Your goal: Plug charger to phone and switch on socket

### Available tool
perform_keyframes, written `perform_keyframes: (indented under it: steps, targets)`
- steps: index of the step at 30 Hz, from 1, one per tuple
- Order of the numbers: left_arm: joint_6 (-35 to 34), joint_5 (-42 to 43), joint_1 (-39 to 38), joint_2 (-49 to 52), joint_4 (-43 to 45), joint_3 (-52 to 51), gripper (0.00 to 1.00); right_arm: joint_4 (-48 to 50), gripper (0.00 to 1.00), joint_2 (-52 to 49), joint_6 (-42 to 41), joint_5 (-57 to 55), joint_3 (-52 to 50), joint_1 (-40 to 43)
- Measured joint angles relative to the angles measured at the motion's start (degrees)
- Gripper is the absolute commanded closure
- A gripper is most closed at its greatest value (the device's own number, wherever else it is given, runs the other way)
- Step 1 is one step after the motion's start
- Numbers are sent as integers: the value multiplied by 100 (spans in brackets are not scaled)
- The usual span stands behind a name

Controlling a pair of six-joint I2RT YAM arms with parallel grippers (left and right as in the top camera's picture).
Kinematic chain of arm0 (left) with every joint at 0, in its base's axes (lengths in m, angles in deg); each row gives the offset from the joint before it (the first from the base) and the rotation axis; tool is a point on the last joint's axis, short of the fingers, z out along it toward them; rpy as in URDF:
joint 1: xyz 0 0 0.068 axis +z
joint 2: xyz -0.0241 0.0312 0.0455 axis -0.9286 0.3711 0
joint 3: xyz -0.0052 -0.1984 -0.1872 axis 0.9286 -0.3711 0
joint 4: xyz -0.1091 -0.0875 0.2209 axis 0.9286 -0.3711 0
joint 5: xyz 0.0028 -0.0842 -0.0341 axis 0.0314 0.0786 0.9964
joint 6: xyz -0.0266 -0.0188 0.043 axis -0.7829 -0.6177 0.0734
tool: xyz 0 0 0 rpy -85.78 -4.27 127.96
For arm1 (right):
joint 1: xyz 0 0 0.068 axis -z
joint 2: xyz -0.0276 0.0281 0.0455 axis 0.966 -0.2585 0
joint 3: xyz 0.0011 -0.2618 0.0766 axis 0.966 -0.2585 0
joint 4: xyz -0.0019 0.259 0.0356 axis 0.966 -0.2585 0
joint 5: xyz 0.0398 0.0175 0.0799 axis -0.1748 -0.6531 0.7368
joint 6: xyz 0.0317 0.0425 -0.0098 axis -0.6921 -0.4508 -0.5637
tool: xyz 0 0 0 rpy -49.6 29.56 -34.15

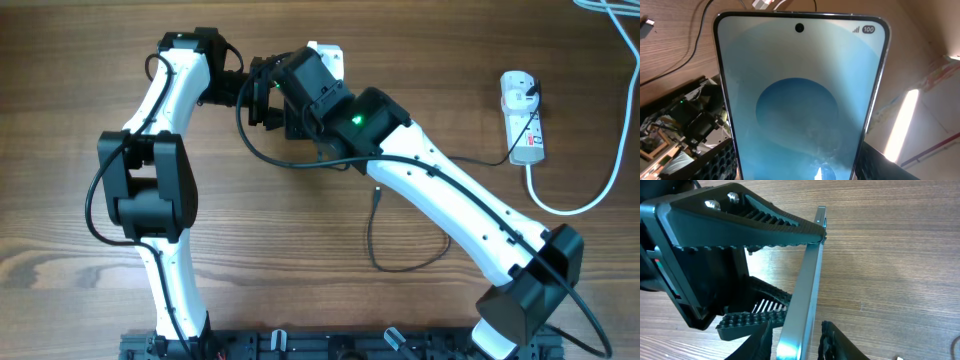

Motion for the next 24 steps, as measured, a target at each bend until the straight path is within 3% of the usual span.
perform_keyframes:
  steps: [18, 24]
  targets:
    - [0, 0, 0, 0, 0, 0, 30, -28, 83, 0, 2, -17, 0, 0]
    - [-24, -26, 0, 0, -4, 0, 30, -114, 94, 0, 11, -94, 0, 0]
